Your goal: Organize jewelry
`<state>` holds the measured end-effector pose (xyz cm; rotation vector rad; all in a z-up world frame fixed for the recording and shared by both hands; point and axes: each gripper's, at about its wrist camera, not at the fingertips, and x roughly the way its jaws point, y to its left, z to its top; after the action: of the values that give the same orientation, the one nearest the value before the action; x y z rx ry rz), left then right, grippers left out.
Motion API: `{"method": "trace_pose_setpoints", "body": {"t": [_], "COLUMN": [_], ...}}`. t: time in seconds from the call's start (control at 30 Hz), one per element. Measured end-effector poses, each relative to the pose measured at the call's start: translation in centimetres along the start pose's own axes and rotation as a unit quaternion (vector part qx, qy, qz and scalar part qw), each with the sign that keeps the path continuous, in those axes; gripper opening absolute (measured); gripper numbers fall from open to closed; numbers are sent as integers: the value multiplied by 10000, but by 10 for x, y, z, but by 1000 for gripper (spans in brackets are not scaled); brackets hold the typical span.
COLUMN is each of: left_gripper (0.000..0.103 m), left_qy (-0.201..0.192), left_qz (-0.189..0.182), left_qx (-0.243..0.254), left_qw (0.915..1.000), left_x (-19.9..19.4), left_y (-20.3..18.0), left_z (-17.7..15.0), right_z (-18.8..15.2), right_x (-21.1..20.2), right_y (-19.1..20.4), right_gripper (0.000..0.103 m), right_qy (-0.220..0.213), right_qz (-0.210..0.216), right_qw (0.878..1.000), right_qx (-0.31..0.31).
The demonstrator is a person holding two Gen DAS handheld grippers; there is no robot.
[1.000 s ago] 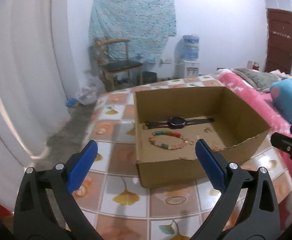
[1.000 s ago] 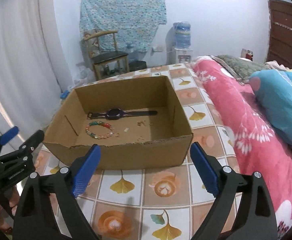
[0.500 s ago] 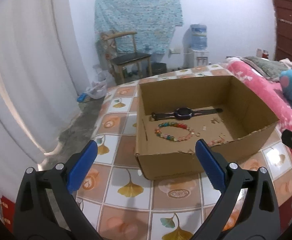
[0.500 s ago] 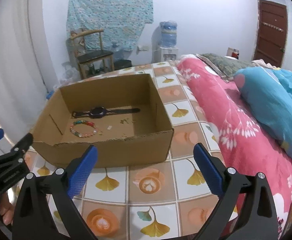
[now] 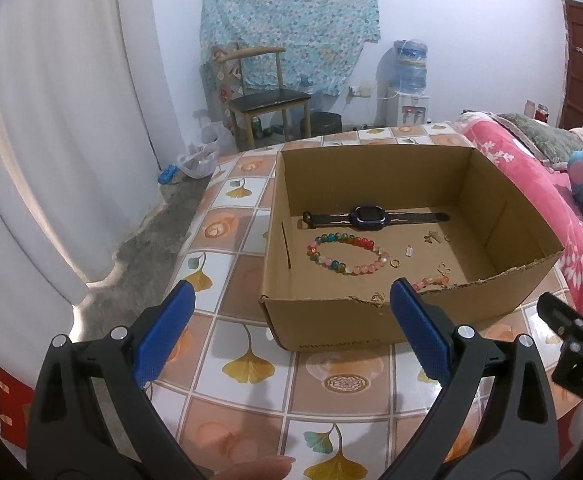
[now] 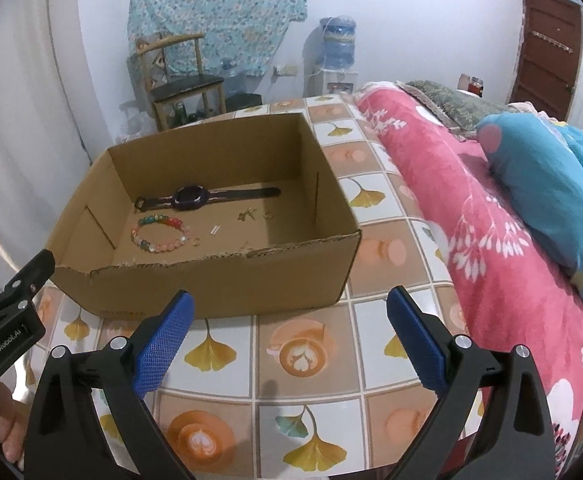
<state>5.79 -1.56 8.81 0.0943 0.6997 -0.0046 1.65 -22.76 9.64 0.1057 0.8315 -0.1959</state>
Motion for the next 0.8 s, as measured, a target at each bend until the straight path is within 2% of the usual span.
{"method": "trace_pose_setpoints", "body": {"t": [0.3,0.8], "left_gripper": [95,95], "left_qy": [193,288], "left_qz": [-40,-109], "left_qx": [-116,-242], "left_qw": [9997,9992], "left_x": [12,21], "left_y": [5,10], "left_z": [0,-2], "right_z": [-1,0], "right_x": [10,14], "right_y": [10,14], "right_gripper": [94,94], "right_qy": [136,171], "right_qz": [58,62], "right_qw": [9998,9998], "right_qx": [-99,-112]}}
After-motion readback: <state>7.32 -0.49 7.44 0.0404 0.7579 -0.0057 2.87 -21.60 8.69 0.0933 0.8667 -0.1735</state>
